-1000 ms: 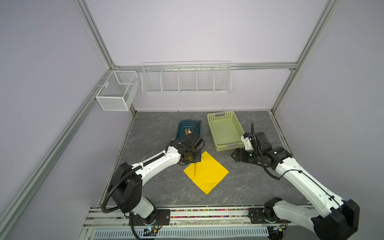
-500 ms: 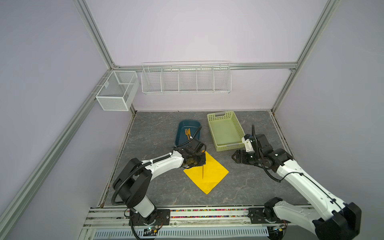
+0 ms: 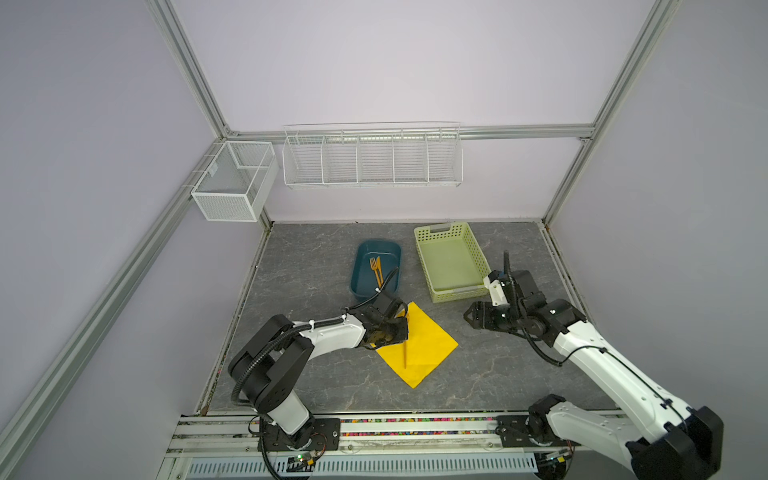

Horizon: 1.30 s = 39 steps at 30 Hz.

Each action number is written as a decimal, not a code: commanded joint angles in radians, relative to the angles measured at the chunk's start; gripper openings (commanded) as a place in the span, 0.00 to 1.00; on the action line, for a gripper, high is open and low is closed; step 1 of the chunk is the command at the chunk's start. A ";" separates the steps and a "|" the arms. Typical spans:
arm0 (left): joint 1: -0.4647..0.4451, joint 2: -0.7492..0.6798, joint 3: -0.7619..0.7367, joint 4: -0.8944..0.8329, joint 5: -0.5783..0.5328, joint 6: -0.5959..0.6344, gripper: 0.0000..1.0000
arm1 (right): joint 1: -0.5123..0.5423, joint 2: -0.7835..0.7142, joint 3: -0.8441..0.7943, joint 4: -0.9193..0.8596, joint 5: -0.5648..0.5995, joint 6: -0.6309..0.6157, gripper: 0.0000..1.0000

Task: Place the utensils on the paper napkin and roll it up
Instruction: 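Lower the spoon onto the yellow napkin and open the left gripper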

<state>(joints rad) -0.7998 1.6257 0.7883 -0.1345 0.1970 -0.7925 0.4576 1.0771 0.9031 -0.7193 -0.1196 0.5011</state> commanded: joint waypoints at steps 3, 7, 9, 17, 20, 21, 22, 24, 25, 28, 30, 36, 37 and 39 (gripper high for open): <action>-0.006 0.016 -0.006 0.078 0.006 -0.010 0.00 | -0.005 -0.018 -0.018 0.009 0.000 0.003 0.73; -0.006 0.006 0.005 0.060 -0.014 0.003 0.00 | -0.005 -0.017 -0.018 0.006 0.000 0.001 0.73; -0.006 0.003 0.014 0.037 -0.030 0.012 0.00 | -0.006 -0.014 -0.018 0.004 0.001 0.000 0.73; -0.006 0.004 0.027 0.003 -0.058 0.041 0.00 | -0.005 -0.008 -0.018 0.007 -0.002 -0.001 0.73; -0.005 0.012 0.030 0.013 -0.051 0.042 0.00 | -0.006 -0.006 -0.018 0.007 -0.003 0.001 0.73; -0.006 0.015 0.032 0.015 -0.053 0.044 0.00 | -0.005 -0.005 -0.018 0.007 -0.002 0.001 0.73; -0.006 0.017 0.034 0.015 -0.054 0.044 0.00 | -0.005 -0.005 -0.017 0.008 -0.003 0.000 0.73; -0.006 0.019 0.034 0.020 -0.057 0.045 0.00 | -0.005 -0.005 -0.018 0.008 -0.004 0.001 0.73; -0.005 0.022 0.035 0.020 -0.057 0.046 0.00 | -0.005 -0.005 -0.018 0.007 -0.004 0.001 0.74; -0.005 0.032 0.038 0.023 -0.056 0.049 0.00 | -0.006 -0.005 -0.018 0.007 -0.006 -0.001 0.74; -0.006 0.035 0.037 0.031 -0.052 0.051 0.00 | -0.005 -0.003 -0.018 0.007 -0.007 -0.001 0.74; -0.006 0.047 0.041 0.023 -0.060 0.057 0.00 | -0.006 0.000 -0.018 0.009 -0.008 -0.001 0.74; -0.006 0.049 0.041 0.020 -0.062 0.061 0.00 | -0.006 0.001 -0.018 0.010 -0.008 -0.001 0.74; -0.006 0.054 0.045 0.011 -0.066 0.064 0.00 | -0.006 0.002 -0.018 0.010 -0.008 -0.001 0.74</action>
<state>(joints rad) -0.7998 1.6615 0.8062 -0.1131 0.1535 -0.7452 0.4576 1.0782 0.9031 -0.7170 -0.1204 0.5007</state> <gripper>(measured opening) 0.048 0.736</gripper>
